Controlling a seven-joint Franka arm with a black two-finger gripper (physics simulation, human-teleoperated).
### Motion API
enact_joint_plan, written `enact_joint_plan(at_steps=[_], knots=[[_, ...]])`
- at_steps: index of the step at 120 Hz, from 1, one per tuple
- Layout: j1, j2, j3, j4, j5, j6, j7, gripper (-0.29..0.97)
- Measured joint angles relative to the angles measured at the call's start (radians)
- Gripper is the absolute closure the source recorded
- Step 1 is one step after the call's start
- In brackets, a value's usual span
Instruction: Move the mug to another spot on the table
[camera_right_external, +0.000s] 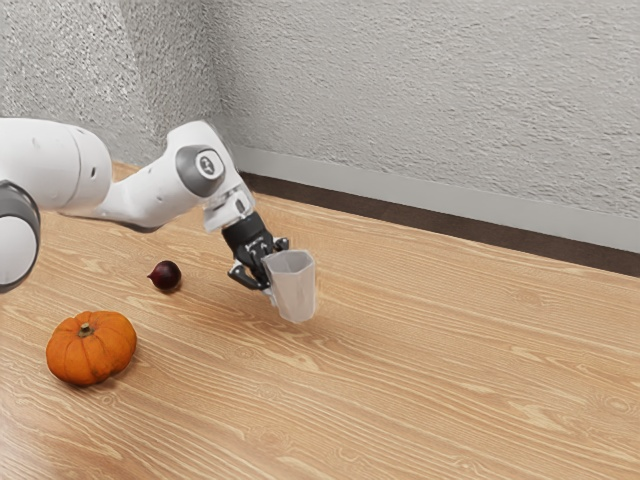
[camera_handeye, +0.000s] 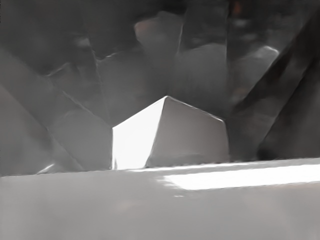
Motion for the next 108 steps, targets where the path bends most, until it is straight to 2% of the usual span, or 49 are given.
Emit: enact_joint_plan(at_steps=[25,46,66,108], knots=[[0.074,-0.036,0.0,-0.09,0.002,0.003,0.041,0.79],[0.118,-0.058,0.0,-0.135,0.047,0.007,0.079,0.79],[0.122,-0.044,0.0,-0.135,0.091,0.028,0.108,0.79],[0.121,0.038,0.0,-0.113,0.099,0.056,0.149,0.79]])
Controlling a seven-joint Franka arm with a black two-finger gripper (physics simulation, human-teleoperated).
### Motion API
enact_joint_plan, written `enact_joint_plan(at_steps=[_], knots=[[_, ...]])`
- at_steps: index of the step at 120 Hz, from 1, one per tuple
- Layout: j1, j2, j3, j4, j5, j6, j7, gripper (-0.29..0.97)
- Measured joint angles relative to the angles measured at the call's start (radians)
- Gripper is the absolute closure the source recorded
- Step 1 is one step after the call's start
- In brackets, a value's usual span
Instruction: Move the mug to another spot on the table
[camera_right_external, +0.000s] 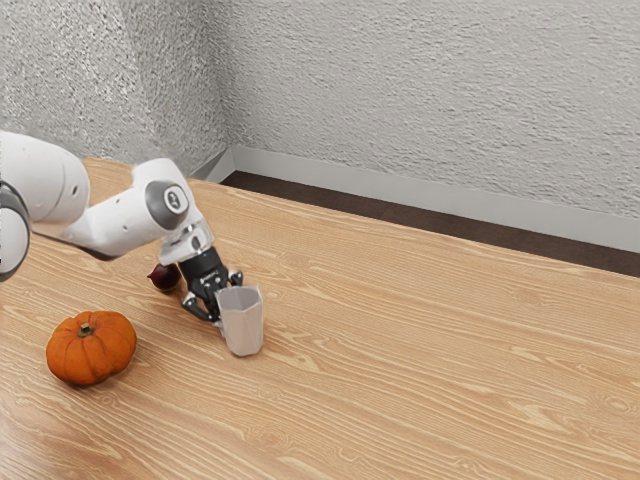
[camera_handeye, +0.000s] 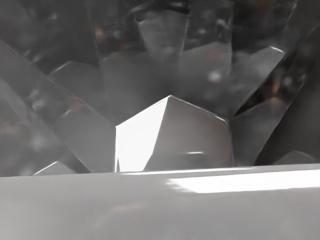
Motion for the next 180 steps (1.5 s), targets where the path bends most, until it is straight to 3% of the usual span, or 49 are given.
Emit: enact_joint_plan(at_steps=[29,52,75,105,125,140,158,180], knots=[[0.004,0.009,0.0,0.0,0.005,0.008,0.017,0.71],[0.005,0.008,-0.001,0.0,0.012,0.001,0.02,0.37],[0.006,-0.003,-0.006,0.01,0.011,-0.003,0.021,0.16],[0.055,-0.075,-0.018,0.002,0.01,-0.014,0.02,0.05],[0.055,-0.254,-0.017,-0.033,0.019,-0.054,0.005,0.02],[0.011,-0.382,-0.084,-0.039,0.181,-0.108,-0.114,0.01],[-0.071,-0.483,-0.095,-0.003,0.357,-0.187,-0.345,0.01],[-0.195,-0.567,-0.09,0.073,0.436,-0.268,-0.581,0.0]])
